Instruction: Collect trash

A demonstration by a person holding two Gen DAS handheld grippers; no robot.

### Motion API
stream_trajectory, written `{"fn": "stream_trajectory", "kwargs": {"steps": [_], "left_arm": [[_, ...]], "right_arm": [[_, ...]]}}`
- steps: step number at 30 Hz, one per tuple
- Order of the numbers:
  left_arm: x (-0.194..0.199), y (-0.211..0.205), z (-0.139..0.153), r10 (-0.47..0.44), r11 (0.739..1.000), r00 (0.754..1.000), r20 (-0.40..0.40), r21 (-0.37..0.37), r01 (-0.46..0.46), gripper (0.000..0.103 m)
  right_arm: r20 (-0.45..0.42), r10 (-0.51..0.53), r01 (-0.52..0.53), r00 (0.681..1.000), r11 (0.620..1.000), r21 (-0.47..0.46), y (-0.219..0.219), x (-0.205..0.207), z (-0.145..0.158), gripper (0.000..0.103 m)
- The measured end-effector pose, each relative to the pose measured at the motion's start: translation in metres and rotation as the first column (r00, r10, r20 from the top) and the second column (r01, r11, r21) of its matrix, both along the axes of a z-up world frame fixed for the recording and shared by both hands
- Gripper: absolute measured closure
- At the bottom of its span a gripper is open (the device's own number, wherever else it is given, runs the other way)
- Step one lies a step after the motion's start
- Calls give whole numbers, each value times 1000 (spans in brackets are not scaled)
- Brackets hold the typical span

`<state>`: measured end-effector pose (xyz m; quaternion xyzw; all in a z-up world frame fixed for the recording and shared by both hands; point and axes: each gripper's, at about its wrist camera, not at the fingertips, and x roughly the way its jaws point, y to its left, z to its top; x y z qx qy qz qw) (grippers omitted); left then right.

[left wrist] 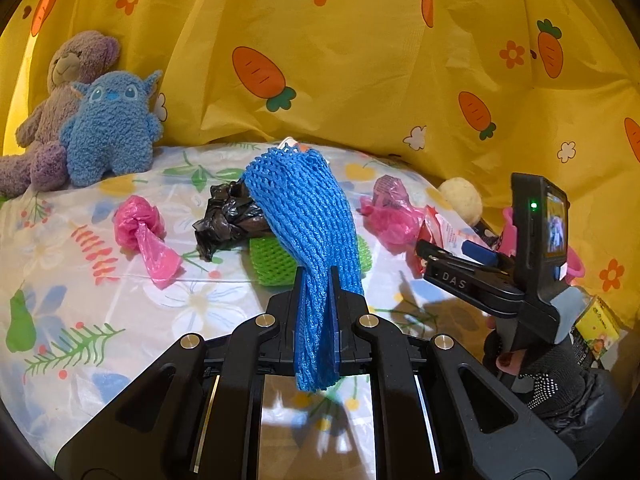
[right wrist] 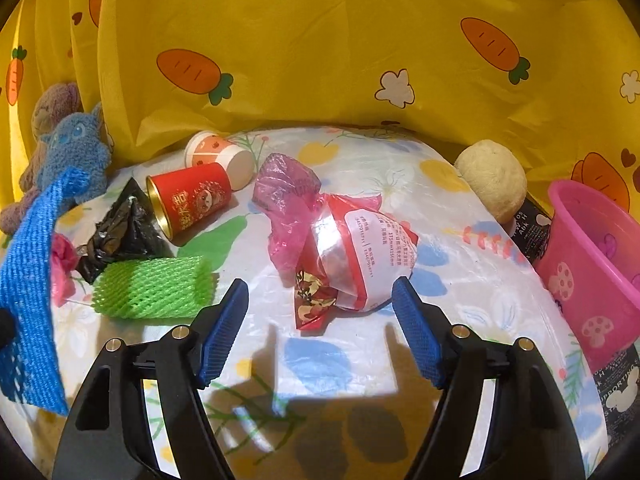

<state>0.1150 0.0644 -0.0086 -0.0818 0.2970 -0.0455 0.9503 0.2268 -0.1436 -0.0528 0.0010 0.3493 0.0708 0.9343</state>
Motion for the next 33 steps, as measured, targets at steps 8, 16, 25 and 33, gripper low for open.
{"fn": "stream_trajectory", "kwargs": {"steps": [8,16,25,33], "left_arm": [[10,-2,-3,-28,1000,1000,-6,-5,28,93],[9,-5,-4,-46,999,999,-7,-6,46,93],[10,-18,1,-74,997,997,1,12,74,93],[16,-53,13,-148,989,989,17,27,147,93]], "right_arm": [[-65,-15,13,998,1000,-26,-6,20,-11,60],[-69,-27,26,997,1000,-6,-18,21,-12,76],[-9,-34,35,999,998,54,-44,-2,-1,78],[89,-39,28,995,992,125,-78,-41,25,78]]}}
